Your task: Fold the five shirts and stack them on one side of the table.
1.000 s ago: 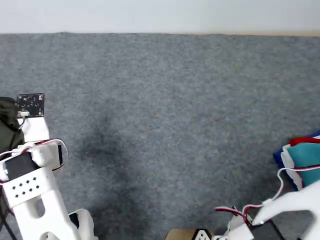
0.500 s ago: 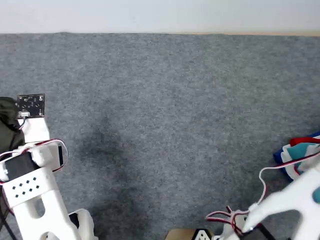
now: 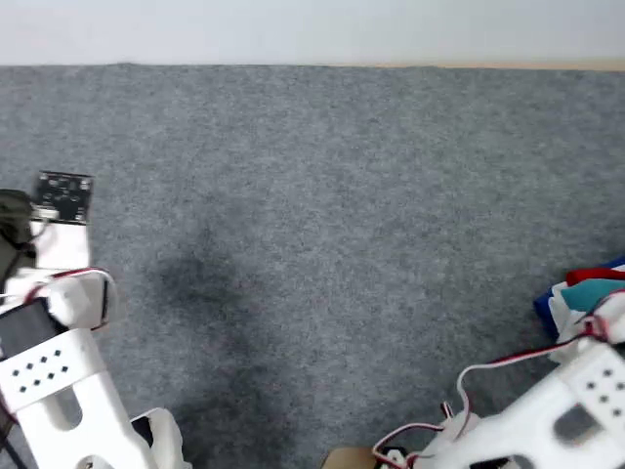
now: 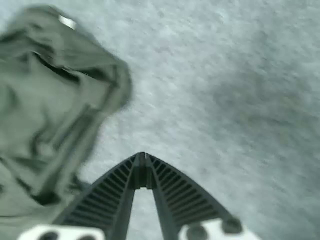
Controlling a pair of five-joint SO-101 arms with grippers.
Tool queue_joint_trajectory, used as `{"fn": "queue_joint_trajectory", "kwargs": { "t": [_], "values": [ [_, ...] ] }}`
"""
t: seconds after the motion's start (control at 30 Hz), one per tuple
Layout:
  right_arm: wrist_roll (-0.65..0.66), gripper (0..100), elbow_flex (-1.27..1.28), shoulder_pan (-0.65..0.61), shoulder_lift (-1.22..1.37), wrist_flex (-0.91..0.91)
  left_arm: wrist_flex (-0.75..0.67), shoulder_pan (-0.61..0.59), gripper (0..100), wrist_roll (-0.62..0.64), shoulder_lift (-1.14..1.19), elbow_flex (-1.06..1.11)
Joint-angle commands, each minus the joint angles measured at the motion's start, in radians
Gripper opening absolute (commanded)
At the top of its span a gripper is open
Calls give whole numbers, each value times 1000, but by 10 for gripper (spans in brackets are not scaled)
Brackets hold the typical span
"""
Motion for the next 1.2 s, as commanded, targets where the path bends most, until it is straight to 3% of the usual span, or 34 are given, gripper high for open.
{"fn": "queue_joint_trajectory", "kwargs": {
  "t": [0.0, 0.17, 0.37, 0.6, 0.87, 1.03, 1.17],
  "values": [
    [14, 9, 3, -8, -96, 36, -97, -80, 90, -120, -8, -35],
    [112, 9, 8, -8, -170, 36, -204, -114, 167, -244, -5, 12],
    [132, 9, 8, -8, -206, 36, -259, -118, 175, -245, 149, -56],
    [130, 9, 8, -8, -206, 36, -115, -118, 174, -176, 485, -384],
    [130, 9, 8, -8, -202, 36, 11, -115, 178, -209, 927, -699],
    [133, 9, 9, -12, -199, 35, 115, -120, 229, -206, 1151, -895],
    [133, 9, 9, -12, -199, 35, 121, -132, 235, -206, 1280, -1023]
  ]
}}
